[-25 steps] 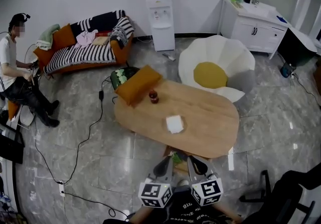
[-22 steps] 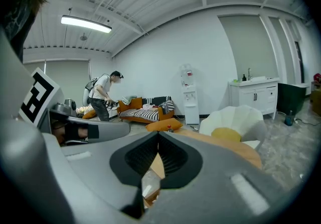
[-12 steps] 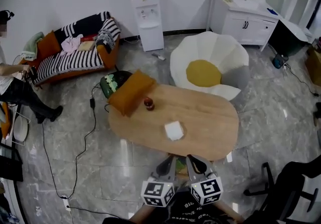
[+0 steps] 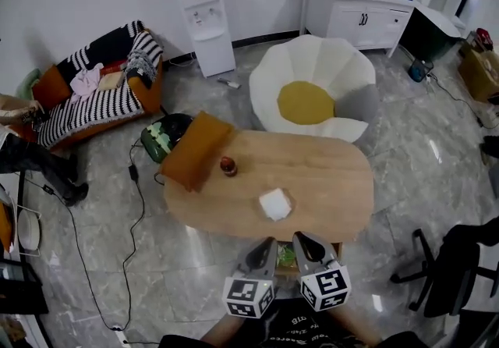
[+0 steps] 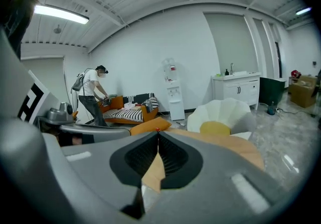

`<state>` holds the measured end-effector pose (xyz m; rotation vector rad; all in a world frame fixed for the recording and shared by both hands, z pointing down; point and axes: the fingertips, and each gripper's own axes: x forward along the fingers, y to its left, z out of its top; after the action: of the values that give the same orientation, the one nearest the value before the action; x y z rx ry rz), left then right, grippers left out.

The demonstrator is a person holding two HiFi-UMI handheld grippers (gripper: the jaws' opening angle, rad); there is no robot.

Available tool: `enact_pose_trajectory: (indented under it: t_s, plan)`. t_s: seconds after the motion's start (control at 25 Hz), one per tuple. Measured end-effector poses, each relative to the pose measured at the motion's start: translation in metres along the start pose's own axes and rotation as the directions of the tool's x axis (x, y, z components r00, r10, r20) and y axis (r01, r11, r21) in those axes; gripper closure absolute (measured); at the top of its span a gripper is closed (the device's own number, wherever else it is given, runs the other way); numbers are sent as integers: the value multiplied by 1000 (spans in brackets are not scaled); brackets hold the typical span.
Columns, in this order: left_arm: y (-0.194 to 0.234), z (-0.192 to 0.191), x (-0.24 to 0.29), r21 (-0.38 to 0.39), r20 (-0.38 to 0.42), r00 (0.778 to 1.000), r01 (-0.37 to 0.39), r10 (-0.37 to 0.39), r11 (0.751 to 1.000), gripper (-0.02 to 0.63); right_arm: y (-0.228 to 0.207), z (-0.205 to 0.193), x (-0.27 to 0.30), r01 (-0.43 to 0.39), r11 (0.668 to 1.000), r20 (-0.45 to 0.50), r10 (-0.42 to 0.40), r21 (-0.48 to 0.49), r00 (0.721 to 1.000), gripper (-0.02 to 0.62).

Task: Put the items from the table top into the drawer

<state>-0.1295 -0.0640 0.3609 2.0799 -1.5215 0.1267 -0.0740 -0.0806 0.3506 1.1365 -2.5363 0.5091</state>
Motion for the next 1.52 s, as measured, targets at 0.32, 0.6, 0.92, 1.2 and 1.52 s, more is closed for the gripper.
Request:
enact_pose_trajectory:
  t_s: [0.32,0.6,0.92,1.2,1.52]
  plan:
    - [36,8,10,34,-52,998,49,-47,998,584,5,4,43,41,998,-22,-40,46,999,469]
    - [57,9,25,21,-62,998,20,-19,1000,584,5,-3,70,0,998,-71,4,59,997,316]
    - [67,0,52,-11,-73,997,-19,18,1000,584,-16,-13,95,8,999,-133,-3,37,991,264]
    - [80,-12,75,-17,-80,995,-55,54,998,584,-33,-30,118,-1,999,-165,9,45,986,242]
    - [101,-28,94,-25,-91,992,-94,91,995,584,-41,-53,143,-6,998,-189,17,59,982,216]
